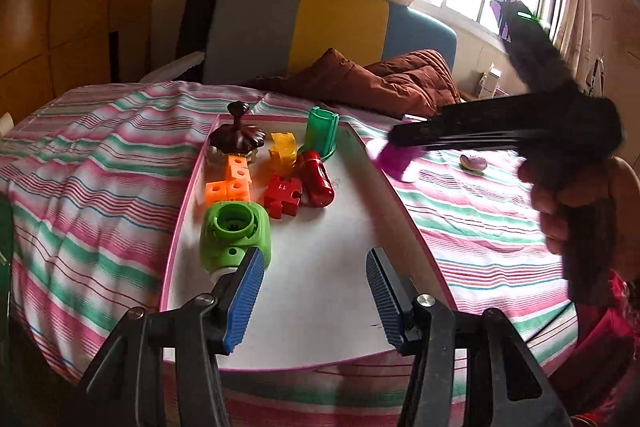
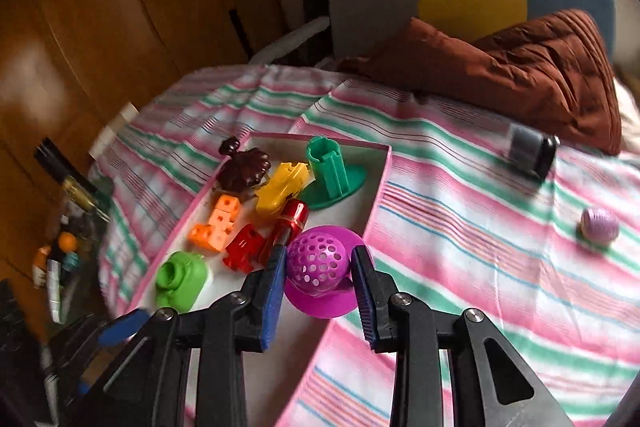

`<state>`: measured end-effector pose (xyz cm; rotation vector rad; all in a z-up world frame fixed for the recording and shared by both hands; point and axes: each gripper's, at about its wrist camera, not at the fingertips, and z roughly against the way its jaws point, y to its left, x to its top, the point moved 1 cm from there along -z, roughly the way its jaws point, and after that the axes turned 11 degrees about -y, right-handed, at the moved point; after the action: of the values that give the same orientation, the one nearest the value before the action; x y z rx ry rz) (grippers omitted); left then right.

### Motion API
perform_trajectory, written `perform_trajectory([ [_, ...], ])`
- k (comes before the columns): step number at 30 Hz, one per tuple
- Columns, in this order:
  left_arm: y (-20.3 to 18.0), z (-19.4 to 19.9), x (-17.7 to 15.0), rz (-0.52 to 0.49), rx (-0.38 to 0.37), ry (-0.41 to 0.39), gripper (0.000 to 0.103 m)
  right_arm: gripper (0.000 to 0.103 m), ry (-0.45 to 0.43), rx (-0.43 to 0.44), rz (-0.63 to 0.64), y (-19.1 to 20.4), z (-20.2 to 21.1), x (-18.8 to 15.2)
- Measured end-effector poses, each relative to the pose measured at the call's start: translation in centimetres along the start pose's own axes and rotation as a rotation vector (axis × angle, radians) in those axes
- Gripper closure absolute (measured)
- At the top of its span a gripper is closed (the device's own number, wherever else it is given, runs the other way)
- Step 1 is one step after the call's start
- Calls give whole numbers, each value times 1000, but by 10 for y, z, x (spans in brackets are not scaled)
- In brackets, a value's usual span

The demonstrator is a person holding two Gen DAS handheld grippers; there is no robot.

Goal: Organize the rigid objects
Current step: 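Lower the magenta piece into the tray and open the right tool, then move the right tool to the purple egg-shaped piece and close on it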

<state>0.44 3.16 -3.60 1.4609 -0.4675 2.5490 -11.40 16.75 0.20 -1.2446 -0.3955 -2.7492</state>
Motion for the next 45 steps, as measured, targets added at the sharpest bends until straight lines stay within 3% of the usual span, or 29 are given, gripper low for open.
perform_trajectory([
  [9, 8, 7, 6, 50, -9, -13, 49, 70, 69, -106, 201, 27, -47, 8],
  [16, 7, 8, 3, 78, -9, 1, 49, 72, 104, -177, 243, 28, -64, 7],
  [20, 5, 10, 3, 73, -15, -1, 49, 72, 147, -134, 160, 19, -76, 3],
  [22, 3, 12, 4, 69, -18, -9, 49, 68, 118, -95, 106, 14, -68, 5],
  [25, 3, 11, 3, 70, -21, -5, 49, 43, 37, -55, 42, 9, -42, 7],
  [26, 3, 10, 3, 71, -22, -2, 49, 40, 8, -47, 25, 7, -32, 7],
  [31, 0, 9, 0, 69, -40, 5, 49, 40, -40, -71, 14, -5, 1, 1],
  [40, -25, 13, -8, 11, -134, 15, 49, 40, 38, -157, -23, -46, 15, -37],
  [45, -35, 12, -9, -22, -144, 26, 49, 40, 76, -206, -55, -75, 21, -56],
])
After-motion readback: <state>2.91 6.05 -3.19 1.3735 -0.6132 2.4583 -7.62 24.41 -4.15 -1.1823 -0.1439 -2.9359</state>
